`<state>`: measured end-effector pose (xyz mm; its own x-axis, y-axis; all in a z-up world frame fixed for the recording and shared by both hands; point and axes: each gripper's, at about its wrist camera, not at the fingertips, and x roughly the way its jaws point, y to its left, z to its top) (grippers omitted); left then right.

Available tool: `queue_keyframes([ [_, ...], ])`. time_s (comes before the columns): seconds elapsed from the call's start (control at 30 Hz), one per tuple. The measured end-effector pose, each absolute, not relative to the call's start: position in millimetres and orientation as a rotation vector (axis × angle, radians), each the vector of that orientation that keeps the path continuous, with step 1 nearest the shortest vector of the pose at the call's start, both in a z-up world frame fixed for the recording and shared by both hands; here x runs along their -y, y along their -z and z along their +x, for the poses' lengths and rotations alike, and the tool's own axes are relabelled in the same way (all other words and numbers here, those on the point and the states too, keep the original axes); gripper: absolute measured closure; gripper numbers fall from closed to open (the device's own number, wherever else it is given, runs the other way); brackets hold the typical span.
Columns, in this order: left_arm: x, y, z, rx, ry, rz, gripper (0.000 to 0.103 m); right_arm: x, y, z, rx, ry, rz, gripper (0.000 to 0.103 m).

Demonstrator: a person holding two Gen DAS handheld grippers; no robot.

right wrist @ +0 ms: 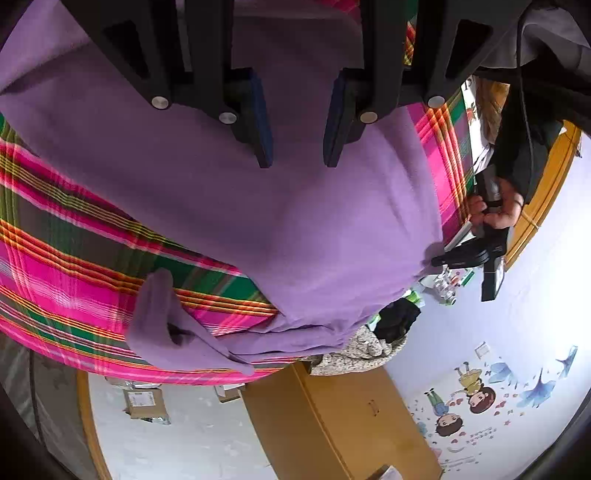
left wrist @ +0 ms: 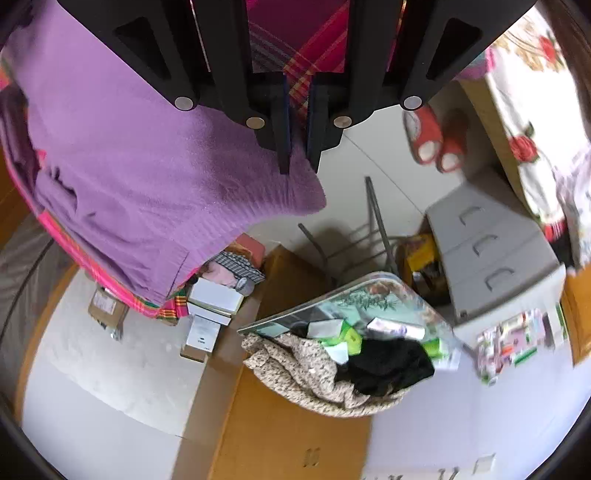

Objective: Fold clothes

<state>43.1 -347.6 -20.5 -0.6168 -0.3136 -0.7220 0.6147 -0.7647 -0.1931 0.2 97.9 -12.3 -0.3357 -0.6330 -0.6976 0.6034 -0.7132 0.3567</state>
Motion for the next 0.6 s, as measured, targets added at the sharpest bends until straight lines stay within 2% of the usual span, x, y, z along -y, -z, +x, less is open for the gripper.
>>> queue_keyframes([
  [0.13, 346, 12, 52, -0.586, 2.354, 0.923, 0.086, -101, 15, -1, 0.055, 2.089, 1.134, 0.074],
  [0.37, 330, -12, 75, -0.553, 2.377, 0.832, 0.086, -99, 14, 4, 0.006, 2.100, 1.138, 0.074],
  [0.6, 256, -15, 63, -0.496, 2.635, 0.943, 0.083, -108, 13, 12, -0.018, 2.119, 1.179, 0.074],
])
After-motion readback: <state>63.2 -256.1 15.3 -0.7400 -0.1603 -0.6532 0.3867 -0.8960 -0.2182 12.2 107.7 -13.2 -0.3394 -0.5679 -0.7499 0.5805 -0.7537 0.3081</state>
